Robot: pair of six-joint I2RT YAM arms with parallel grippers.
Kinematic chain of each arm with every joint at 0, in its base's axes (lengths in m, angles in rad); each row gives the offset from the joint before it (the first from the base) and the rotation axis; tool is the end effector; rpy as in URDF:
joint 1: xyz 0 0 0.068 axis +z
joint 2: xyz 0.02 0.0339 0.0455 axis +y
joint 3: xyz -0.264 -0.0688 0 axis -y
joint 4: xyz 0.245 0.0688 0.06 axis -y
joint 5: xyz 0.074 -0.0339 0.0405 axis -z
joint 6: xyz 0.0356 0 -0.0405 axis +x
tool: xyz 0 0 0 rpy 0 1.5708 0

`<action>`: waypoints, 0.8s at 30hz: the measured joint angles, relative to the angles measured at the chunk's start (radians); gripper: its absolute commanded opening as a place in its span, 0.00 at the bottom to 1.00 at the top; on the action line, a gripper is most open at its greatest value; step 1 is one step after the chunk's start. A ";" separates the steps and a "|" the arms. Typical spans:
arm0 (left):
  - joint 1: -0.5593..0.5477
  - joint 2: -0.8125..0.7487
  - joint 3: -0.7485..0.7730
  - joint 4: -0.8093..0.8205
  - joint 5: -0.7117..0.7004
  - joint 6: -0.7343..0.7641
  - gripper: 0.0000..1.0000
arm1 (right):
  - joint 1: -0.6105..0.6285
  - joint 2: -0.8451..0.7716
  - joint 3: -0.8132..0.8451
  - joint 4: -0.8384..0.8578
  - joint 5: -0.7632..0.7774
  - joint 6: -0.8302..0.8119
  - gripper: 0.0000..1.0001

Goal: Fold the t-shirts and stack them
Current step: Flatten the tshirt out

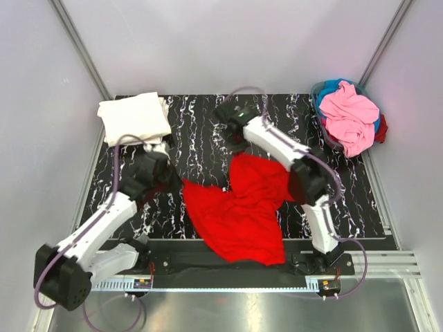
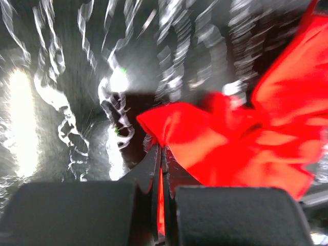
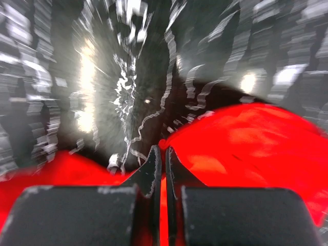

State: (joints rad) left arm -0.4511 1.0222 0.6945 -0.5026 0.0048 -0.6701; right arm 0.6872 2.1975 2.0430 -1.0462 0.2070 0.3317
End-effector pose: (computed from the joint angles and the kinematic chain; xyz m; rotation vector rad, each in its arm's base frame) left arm 0.1867 -0.0906 0.2358 -0.2674 2.4536 -0.5144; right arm 0.3645 0.2897 0.2474 -0.4288 2.6859 0.0017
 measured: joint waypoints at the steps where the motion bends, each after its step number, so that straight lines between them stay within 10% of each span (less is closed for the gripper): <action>1: -0.001 -0.027 0.055 -0.033 -0.011 0.009 0.00 | -0.011 -0.033 0.008 -0.010 0.004 0.000 0.00; 11: -0.002 -0.264 0.695 -0.274 -0.123 0.188 0.00 | -0.128 -0.735 0.225 -0.088 0.159 0.029 0.00; 24: -0.002 -0.609 0.943 -0.223 0.124 0.466 0.00 | -0.119 -1.510 -0.161 0.015 0.264 0.088 0.00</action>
State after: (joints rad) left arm -0.4526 0.4129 1.6371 -0.7258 0.1287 -0.2039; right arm 0.5678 0.6876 1.8824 -1.0313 0.4709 0.4194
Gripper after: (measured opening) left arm 0.009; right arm 0.019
